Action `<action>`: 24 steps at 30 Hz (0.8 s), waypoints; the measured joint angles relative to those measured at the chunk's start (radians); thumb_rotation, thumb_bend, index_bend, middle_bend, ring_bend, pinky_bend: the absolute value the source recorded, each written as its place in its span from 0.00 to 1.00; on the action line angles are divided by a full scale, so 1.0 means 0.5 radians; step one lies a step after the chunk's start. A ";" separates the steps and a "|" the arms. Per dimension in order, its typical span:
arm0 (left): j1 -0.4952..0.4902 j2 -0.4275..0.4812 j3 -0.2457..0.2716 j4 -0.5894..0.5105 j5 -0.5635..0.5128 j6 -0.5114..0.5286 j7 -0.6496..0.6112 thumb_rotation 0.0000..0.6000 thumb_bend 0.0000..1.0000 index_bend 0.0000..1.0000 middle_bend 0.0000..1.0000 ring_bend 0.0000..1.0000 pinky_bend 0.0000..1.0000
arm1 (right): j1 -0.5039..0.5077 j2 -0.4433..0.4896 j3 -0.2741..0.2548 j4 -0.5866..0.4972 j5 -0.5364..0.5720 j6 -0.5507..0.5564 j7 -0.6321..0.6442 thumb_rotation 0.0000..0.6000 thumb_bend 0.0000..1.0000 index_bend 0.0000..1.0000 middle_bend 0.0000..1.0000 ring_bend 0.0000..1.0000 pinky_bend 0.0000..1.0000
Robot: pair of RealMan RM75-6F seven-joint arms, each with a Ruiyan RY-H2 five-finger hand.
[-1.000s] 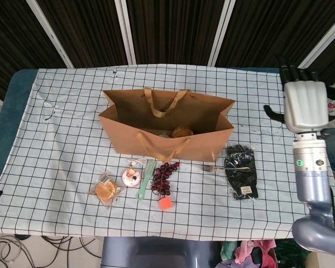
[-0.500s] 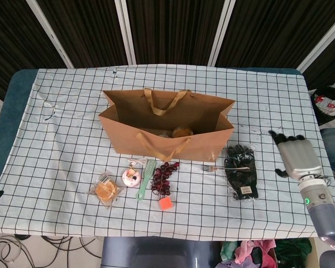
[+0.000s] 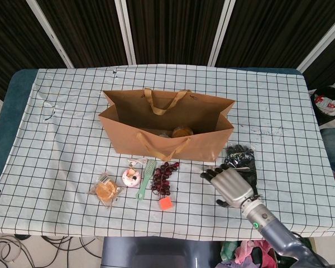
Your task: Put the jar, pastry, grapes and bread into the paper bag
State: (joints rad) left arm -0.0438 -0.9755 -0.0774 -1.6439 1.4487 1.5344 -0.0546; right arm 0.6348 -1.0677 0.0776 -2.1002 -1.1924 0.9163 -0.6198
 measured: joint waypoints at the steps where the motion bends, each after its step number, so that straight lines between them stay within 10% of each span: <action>1: 0.000 0.001 0.000 0.000 0.001 0.002 -0.002 1.00 0.11 0.15 0.07 0.03 0.13 | 0.023 -0.062 0.000 0.051 -0.050 -0.014 -0.002 1.00 0.16 0.23 0.18 0.26 0.23; 24: -0.009 -0.002 -0.003 0.000 -0.019 -0.026 0.019 1.00 0.11 0.15 0.07 0.03 0.13 | 0.460 -0.895 0.096 0.853 -0.254 -0.152 -0.284 1.00 0.13 0.13 0.08 0.18 0.23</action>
State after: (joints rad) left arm -0.0481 -0.9767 -0.0790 -1.6438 1.4390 1.5215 -0.0448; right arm 0.8649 -1.5150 0.1256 -1.6740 -1.3193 0.8400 -0.7620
